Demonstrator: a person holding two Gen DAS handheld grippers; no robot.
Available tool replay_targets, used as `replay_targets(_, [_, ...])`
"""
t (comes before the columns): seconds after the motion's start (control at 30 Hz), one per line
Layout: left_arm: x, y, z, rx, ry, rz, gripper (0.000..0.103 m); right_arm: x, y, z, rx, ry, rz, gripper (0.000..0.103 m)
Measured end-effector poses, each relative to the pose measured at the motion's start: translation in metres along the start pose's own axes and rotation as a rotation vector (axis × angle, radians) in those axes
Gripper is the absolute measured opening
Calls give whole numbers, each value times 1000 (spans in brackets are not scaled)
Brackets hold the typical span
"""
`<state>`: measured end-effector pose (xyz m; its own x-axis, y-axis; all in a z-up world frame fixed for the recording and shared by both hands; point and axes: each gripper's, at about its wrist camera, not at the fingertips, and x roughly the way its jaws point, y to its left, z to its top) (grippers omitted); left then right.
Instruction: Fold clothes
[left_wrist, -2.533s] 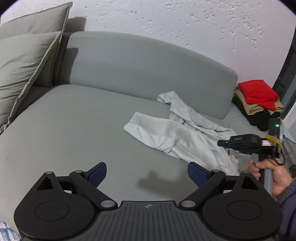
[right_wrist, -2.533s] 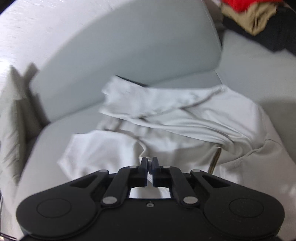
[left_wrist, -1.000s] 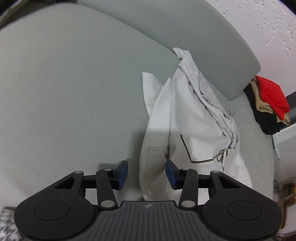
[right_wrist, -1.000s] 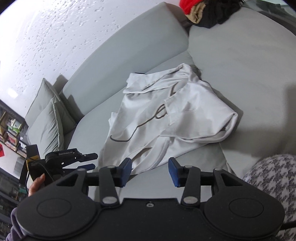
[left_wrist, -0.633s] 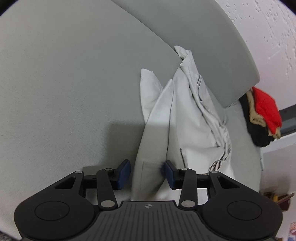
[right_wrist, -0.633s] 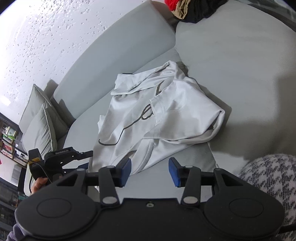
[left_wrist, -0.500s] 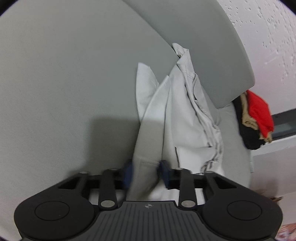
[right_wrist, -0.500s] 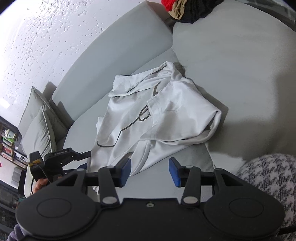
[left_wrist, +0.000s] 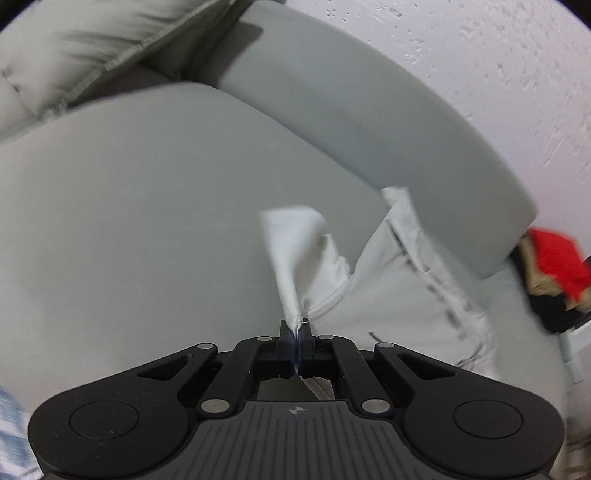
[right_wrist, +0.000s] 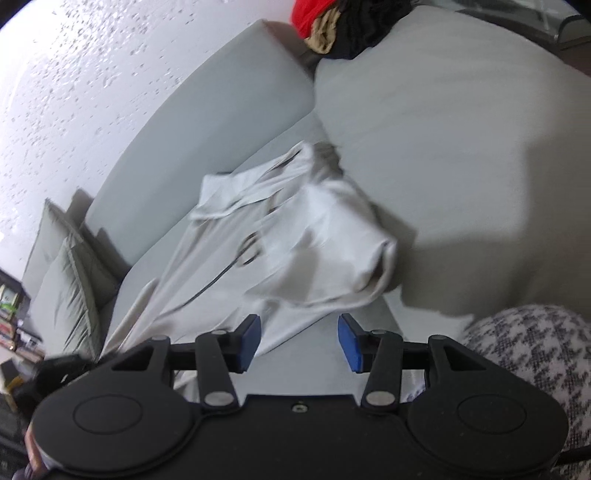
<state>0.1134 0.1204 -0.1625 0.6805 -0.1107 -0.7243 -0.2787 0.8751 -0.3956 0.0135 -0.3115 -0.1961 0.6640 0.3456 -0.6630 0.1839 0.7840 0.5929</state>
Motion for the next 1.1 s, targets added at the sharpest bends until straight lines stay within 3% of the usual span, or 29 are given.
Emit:
replay_targets(0.23, [17,-4,-12,63,33,-25,6,-1,-5,30,-5,-80,-73,44])
replay_targets(0.37, [29,-8,-17,86,43,-46,6,22,22,43,-178,24,-9,44])
replay_targets(0.43, [33,-7,-18,69,50,-60,6,40,45,39,-283,62,-5,50])
replay_targets(0.5, [31,-1,-17,56,53,-62,6,61,63,36,-345,84,-33,70])
replay_targets(0.57, [33,3,-18,33,65,-55,6,80,77,35,-384,106,-78,71])
replay_targets(0.67, [35,7,-18,-2,74,-69,6,86,82,32,-354,130,-125,66])
replay_targets(0.73, [36,8,-17,-11,76,-85,6,72,79,28,-337,127,-112,51])
replay_targets(0.77, [37,8,-17,-16,80,-92,6,64,76,24,-338,127,-116,34])
replay_targets(0.8, [38,8,-17,-19,84,-99,6,57,72,20,-336,144,-108,24])
replay_targets(0.93, [40,5,-18,-11,88,-103,6,44,68,6,-310,207,-22,25])
replay_targets(1.0, [38,5,-19,-11,84,-103,6,49,78,1,-328,200,-24,33])
replay_targets(1.1, [37,9,-19,-27,85,-113,6,67,93,0,-349,171,-83,60])
